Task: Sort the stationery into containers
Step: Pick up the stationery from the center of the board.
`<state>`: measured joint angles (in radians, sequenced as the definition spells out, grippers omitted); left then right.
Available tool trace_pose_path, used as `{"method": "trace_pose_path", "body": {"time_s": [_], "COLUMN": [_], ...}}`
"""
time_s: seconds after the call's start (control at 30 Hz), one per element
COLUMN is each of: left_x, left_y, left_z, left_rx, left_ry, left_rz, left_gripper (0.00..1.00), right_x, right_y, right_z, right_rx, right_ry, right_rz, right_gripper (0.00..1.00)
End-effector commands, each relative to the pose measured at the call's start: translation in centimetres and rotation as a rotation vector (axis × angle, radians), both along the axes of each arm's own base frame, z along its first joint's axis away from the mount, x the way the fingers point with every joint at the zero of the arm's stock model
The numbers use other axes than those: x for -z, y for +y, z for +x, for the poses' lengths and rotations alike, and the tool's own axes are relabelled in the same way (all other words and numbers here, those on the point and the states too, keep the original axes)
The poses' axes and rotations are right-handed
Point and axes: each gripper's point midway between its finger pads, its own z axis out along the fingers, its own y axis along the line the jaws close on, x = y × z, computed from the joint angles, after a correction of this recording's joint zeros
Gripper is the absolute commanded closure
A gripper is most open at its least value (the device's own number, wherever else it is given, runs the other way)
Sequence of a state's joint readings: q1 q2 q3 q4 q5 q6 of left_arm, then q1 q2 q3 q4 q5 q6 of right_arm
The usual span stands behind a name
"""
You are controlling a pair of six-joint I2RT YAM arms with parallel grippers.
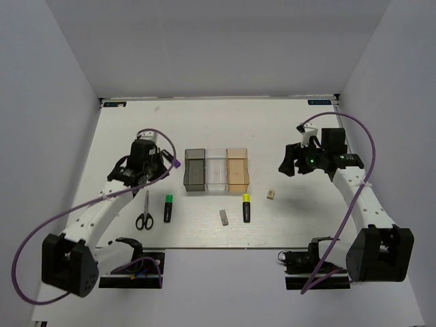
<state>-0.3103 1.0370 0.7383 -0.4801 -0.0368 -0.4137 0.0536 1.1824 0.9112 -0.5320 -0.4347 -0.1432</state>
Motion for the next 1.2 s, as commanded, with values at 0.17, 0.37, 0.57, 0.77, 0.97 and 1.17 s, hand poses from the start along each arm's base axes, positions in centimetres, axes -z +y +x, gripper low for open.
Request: {"method": "trace_pose_path", "body": {"time_s": [0.17,0.37,0.57,0.77,0.97,1.17], "left_x": [-0.3,2.7,4.7,7.4,10.4,12.9], "left_y": [1.0,0.7,1.1,1.2,1.0,0.9], "left_z": [7.6,14.2,15.5,14.3,13.5,13.1], "left_rx": [-0.330,-0.499,-0.584,-0.619,-0.631,-0.630], "left_ry": [0.197,0.338,0.414,0.484,0.532,0.545], "left_rz": [0.073,0.086,0.134,0.138,0.129,0.115], "left_gripper": [0.17,0.18,0.32,0.34,0.37,0.38], "right_x": [-0.8,-0.9,-0.5,-0.7,-0.7,-0.7], "right_y": [0.5,0.3,-0.4,-0.7,-1.1,-1.3], "right_z": [-0.2,-0.5,-0.3,-0.1,0.1,0.1], "right_rx": [-0.045,-0.041,-0.018,-0.009,0.005,0.015], "right_ry": [-0.060,-0.062,-0.070,-0.089,-0.105,-0.105], "right_rz": [0.015,0.010,-0.029,-0.042,-0.062,-0.066], "right_gripper": [0.81,0.65,0.64,0.63,0.63,0.63]}}
